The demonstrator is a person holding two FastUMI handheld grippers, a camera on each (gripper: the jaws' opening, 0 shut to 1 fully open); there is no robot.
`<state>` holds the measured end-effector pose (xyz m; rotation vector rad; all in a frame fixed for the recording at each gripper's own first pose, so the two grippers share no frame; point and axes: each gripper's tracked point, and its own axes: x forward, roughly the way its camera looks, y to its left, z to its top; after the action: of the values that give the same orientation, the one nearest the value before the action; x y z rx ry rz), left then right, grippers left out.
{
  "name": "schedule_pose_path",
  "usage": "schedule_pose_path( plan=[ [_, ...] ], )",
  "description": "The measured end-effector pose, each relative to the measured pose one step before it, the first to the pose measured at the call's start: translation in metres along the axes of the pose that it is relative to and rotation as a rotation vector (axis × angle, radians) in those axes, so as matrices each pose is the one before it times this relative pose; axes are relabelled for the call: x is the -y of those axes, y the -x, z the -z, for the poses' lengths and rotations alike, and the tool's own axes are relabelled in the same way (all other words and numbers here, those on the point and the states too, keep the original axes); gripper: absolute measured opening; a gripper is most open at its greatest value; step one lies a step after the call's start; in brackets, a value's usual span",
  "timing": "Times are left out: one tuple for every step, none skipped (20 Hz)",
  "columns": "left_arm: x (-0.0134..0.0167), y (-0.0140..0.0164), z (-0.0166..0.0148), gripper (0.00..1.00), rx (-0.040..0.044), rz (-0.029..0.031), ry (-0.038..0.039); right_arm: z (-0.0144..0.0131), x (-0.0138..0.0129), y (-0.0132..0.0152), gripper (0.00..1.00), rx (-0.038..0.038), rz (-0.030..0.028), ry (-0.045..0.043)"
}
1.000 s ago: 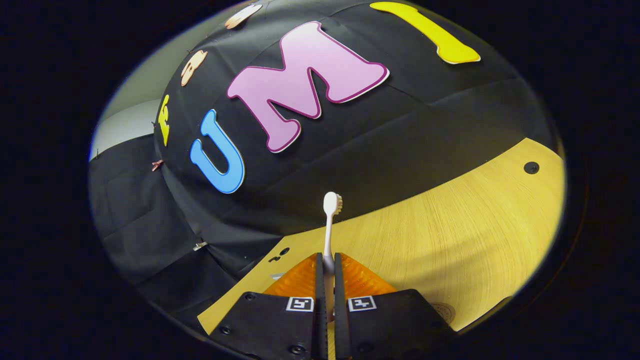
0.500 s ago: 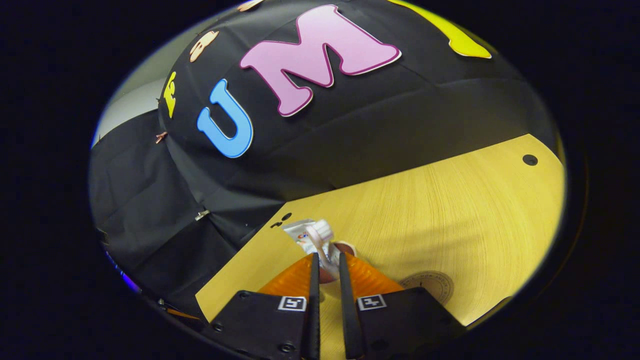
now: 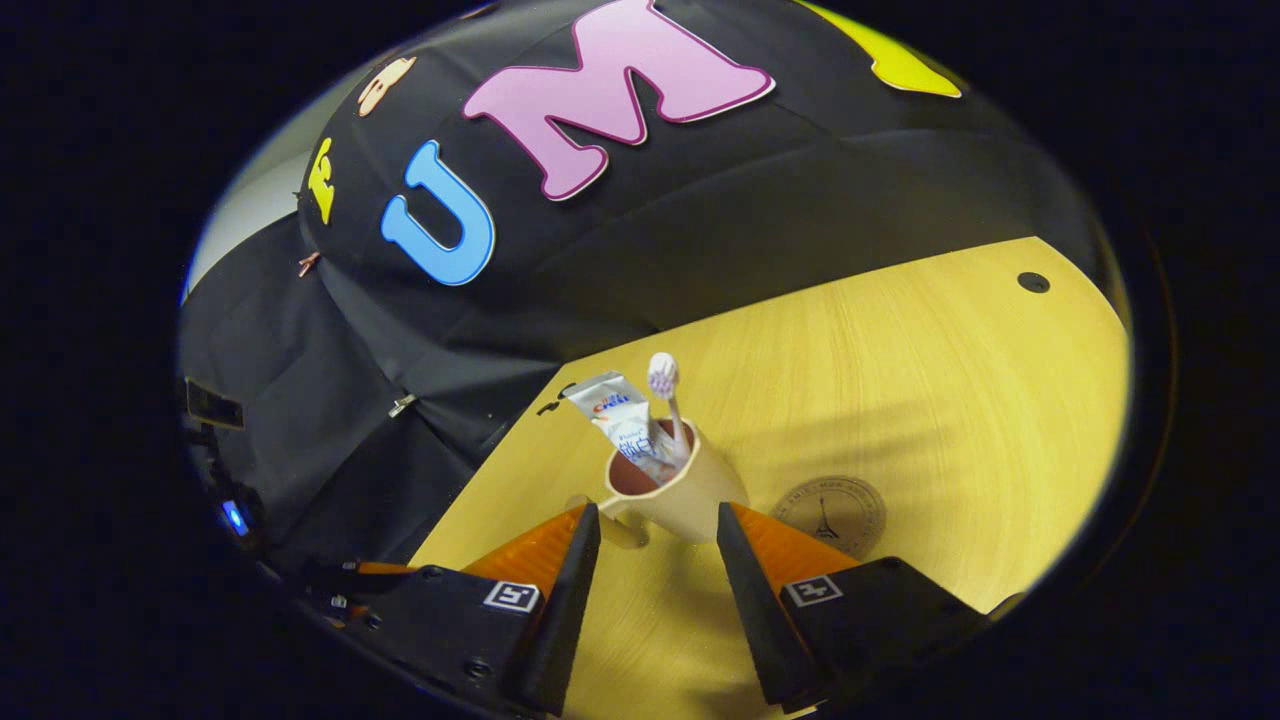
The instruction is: Put the toothbrush and toothpaste on the desktop into the cup, then pick up the cup and place it on the coaster on the desktop.
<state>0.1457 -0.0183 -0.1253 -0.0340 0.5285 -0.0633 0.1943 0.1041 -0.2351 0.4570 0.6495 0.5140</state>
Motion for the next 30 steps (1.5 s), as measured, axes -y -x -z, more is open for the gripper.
schedule_pose_path(
  plan=[
    [0.00123, -0.00558, -0.00629, 0.84, -0.01212, 0.01814, -0.02642, 0.00214, 0.00466, 0.00778, 0.74, -0.00603, 0.00986, -0.00281],
    [0.00134, -0.00678, -0.00479, 0.84, -0.01517, 0.01944, -0.02666, 0.00235, 0.00528, 0.00788, 0.77, -0.00854, 0.00819, -0.00264],
    [0.00393, -0.00738, -0.00359, 0.84, -0.02470, 0.03302, -0.02453, 0.00269, 0.00568, 0.00695, 0.81, -0.00668, 0.00909, -0.00293],
    [0.00141, -0.00695, -0.00390, 0.84, -0.02389, 0.02542, -0.02104, 0.00145, 0.00680, 0.00742, 0.75, -0.00604, 0.01126, -0.00282],
    [0.00046, -0.00739, -0.00179, 0.84, -0.03218, 0.02553, -0.00971, 0.00246, 0.00686, 0.00800, 0.95, -0.00714, 0.01228, -0.00420],
    [0.00016, -0.00725, -0.00230, 0.84, -0.02992, 0.02342, -0.00319, 0.00151, 0.00680, 0.00578, 0.96, -0.00688, 0.00919, -0.00536],
    [-0.00267, -0.00934, -0.00435, 0.84, -0.02673, 0.01001, -0.00732, 0.00339, 0.00648, 0.00743, 0.96, -0.00534, 0.01152, -0.00541],
    [-0.00292, -0.00699, -0.00326, 0.84, -0.02514, 0.00254, -0.01605, 0.00268, 0.00683, 0.00812, 0.96, -0.00608, 0.00849, -0.00673],
    [-0.00511, -0.00580, -0.00400, 0.84, -0.02042, -0.00468, -0.02295, 0.00274, 0.00631, 0.00715, 0.97, -0.00481, 0.00926, -0.00517],
    [-0.00396, -0.00495, -0.00207, 0.84, -0.02499, 0.00098, -0.02360, 0.00295, 0.00645, 0.00749, 0.97, -0.00490, 0.01040, -0.00115],
    [-0.00246, -0.00558, -0.00402, 0.84, -0.02285, 0.00394, -0.02348, 0.00334, 0.00611, 0.00596, 1.00, -0.00664, 0.00904, 0.00274],
    [-0.00170, -0.00621, -0.00352, 0.84, -0.02255, 0.00389, -0.02433, 0.00468, 0.00703, 0.00493, 0.97, -0.01248, 0.00852, 0.00496],
    [-0.00124, -0.00472, -0.00397, 0.84, -0.02027, 0.00512, -0.02443, 0.00522, 0.00854, 0.00713, 0.97, -0.01324, 0.01242, 0.00298],
    [-0.00120, -0.00498, -0.00341, 0.84, -0.01799, 0.00356, -0.02018, 0.00307, 0.00855, 0.00528, 0.97, -0.00834, 0.01379, -0.00232],
    [0.00118, -0.00619, -0.00327, 0.84, -0.01936, 0.00987, -0.01434, 0.00210, 0.00738, 0.00502, 0.97, -0.00529, 0.00828, -0.01427],
    [0.00022, -0.00720, -0.00137, 0.84, -0.01803, 0.00733, -0.00990, 0.00035, 0.00527, 0.00552, 0.97, -0.00211, 0.00323, -0.02081],
    [0.00026, -0.00647, -0.00108, 0.84, -0.02070, 0.00559, -0.00912, 0.00037, 0.00505, 0.00425, 0.97, 0.00380, 0.00438, -0.01980],
    [-0.00154, -0.00706, -0.00106, 0.84, -0.01954, 0.00042, -0.00973, -0.00103, 0.00604, 0.00375, 0.97, 0.00569, 0.00603, -0.01568],
    [-0.00223, -0.00698, -0.00038, 0.84, -0.02326, -0.00373, -0.00832, 0.00030, 0.00529, 0.00304, 0.97, 0.00565, 0.01096, -0.01326],
    [-0.00263, -0.00636, 0.00086, 0.84, -0.02254, -0.00564, -0.00874, -0.00064, 0.00647, 0.00330, 0.97, 0.00660, 0.00862, -0.01150],
    [-0.00192, -0.00645, 0.00030, 0.84, -0.01910, -0.00509, -0.00959, -0.00016, 0.00506, 0.00280, 0.97, 0.00487, 0.01068, -0.01055],
    [-0.00266, -0.00504, 0.00028, 0.84, -0.02008, -0.00735, -0.00673, 0.00050, 0.00606, 0.00233, 0.97, 0.00167, 0.01167, -0.01005],
    [-0.00216, -0.00427, -0.00155, 0.84, -0.01502, -0.01115, -0.00787, -0.00021, 0.00537, 0.00186, 0.97, 0.00301, 0.00824, -0.01064],
    [-0.00300, -0.00434, -0.00194, 0.84, -0.01142, -0.00987, -0.00624, -0.00078, 0.00498, 0.00264, 0.97, 0.00305, 0.00795, -0.01138],
    [-0.00039, -0.00359, -0.00243, 0.83, -0.00848, -0.00554, -0.00472, 0.00024, 0.00379, 0.00143, 0.97, 0.00063, 0.00373, -0.01063],
    [-0.00126, -0.00316, -0.00313, 0.83, -0.00676, -0.00624, -0.00536, 0.00006, 0.00420, 0.00103, 0.97, -0.00115, 0.00645, -0.01134],
    [-0.00182, -0.00303, -0.00303, 0.82, -0.00678, -0.01261, -0.00982, 0.00140, 0.00317, 0.00130, 0.97, -0.00174, 0.00098, -0.01019],
    [-0.00066, -0.00100, -0.00320, 0.80, -0.00475, -0.00804, -0.01095, 0.00086, 0.00360, 0.00005, 0.97, -0.00006, 0.00270, -0.00920],
    [-0.00025, -0.00078, -0.00226, 0.73, -0.00947, -0.00604, -0.01336, -0.00008, 0.00194, 0.00108, 0.97, 0.00054, 0.00165, -0.00685],
    [0.00167, -0.00050, 0.00061, 0.69, -0.01275, 0.00267, -0.01076, 0.00023, 0.00242, 0.00118, 0.97, 0.00014, 0.00023, -0.00796]
  ],
)
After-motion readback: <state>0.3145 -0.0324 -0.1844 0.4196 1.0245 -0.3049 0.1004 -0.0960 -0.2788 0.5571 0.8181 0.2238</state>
